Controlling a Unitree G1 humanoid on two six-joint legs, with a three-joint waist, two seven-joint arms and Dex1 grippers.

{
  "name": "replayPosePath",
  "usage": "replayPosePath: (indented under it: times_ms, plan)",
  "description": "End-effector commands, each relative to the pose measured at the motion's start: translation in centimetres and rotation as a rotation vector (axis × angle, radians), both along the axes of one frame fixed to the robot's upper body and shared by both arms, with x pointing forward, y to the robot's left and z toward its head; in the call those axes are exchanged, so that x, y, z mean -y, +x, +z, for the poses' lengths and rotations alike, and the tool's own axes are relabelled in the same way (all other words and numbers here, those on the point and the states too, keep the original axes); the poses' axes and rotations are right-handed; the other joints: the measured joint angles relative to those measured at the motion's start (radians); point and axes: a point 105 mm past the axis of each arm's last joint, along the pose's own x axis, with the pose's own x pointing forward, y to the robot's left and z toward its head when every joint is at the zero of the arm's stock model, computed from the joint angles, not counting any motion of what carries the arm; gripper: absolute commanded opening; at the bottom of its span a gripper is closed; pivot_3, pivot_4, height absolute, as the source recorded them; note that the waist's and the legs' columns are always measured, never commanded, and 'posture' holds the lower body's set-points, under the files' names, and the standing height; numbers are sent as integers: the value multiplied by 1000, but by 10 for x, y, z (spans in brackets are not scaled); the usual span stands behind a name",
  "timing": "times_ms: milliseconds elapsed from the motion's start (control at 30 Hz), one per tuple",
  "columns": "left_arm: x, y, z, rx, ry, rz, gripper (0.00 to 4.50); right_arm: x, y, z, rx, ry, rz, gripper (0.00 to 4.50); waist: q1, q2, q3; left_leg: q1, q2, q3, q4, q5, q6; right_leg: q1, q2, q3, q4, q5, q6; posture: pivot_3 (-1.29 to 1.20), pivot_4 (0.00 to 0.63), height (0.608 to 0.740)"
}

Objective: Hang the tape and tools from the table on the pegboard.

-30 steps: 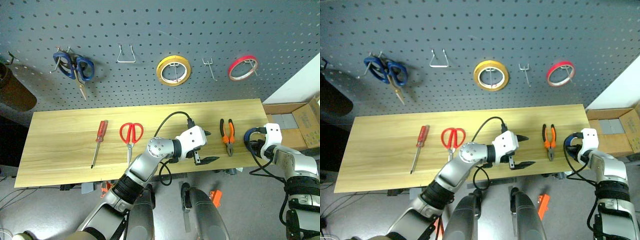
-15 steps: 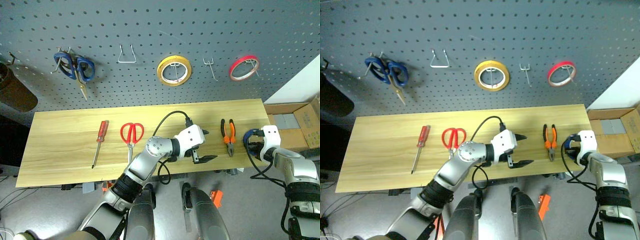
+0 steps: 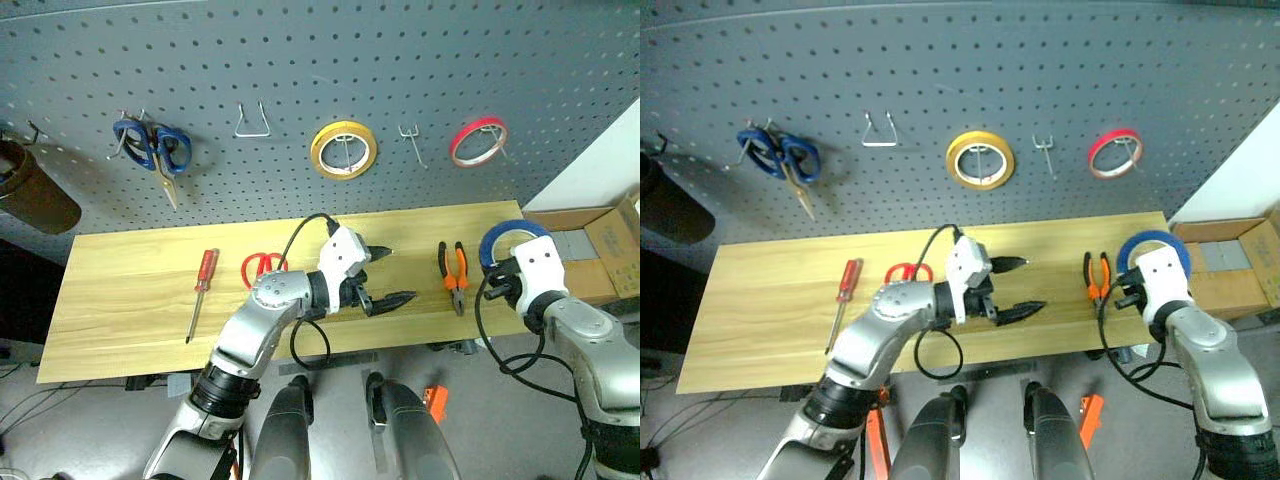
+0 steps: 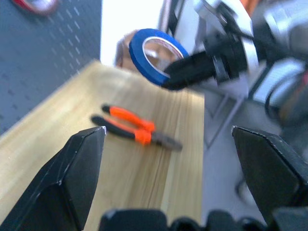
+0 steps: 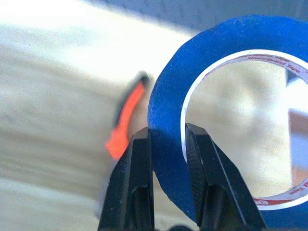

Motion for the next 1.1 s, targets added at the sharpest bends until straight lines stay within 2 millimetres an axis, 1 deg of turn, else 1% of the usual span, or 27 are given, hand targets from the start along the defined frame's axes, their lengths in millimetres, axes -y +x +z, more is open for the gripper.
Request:
replayPosePath:
  times_ms: [33,133,233,267,300,400,500,600,700,833,933,1100]
  plan:
    - [-13,-7,21,-16,-87,67,4500,-23,-13,14,96,-31,37,384,0,-1,-14,0,0,0,0,0,0,0,0,0,0,0,0,-16,217,740]
    - [-23,-14,22,-59,-128,147,4500,-36,-23,9,152,-107,63,384,0,-2,-38,1,0,-1,0,0,0,1,0,0,0,0,0,3,188,740]
    - [-28,-16,21,-70,-151,223,4500,-46,-24,13,248,-194,105,384,1,-5,-56,2,-1,0,1,0,0,2,0,0,0,0,0,23,171,740]
    - [-29,-16,21,-72,-159,241,4500,-48,-22,15,280,-221,121,384,1,-5,-62,2,-2,0,2,0,1,2,-1,0,1,1,1,27,166,740]
    - [-29,-15,21,-71,-167,257,4500,-51,-19,19,321,-255,141,384,1,-7,-67,3,-8,0,2,-1,3,3,0,0,1,2,3,31,162,740]
    - [-27,-10,25,-47,-174,276,4500,-59,-9,32,436,-340,211,384,1,-13,-79,8,-10,-2,2,0,7,8,0,-1,1,4,4,48,151,740]
    - [-20,-5,31,-9,-171,269,4500,-70,-1,46,556,-392,299,384,2,-14,-91,9,-11,-3,3,2,11,10,0,-1,0,6,1,55,143,740]
    - [-14,0,36,22,-179,270,4500,-76,7,49,620,-410,369,384,4,-14,-101,10,-12,-5,3,3,12,13,0,-1,0,7,2,57,140,740]
    - [-12,6,38,35,-191,279,4500,-80,19,48,635,-404,439,384,7,-14,-110,10,-13,-5,3,3,12,15,0,0,-1,7,2,56,140,740]
    - [-18,21,34,54,-165,333,4500,-85,36,44,586,-300,505,384,8,-14,-115,11,-13,-5,3,3,12,15,0,0,0,7,2,58,144,740]
    - [-18,28,31,63,-150,337,4500,-95,43,42,554,-257,589,384,9,-14,-115,13,-13,-5,3,3,12,17,0,0,1,8,1,61,150,740]
    - [-14,37,33,83,-147,323,4500,-98,56,41,494,-226,658,384,13,-14,-115,15,-12,-4,3,4,13,18,0,1,1,9,0,68,158,740]
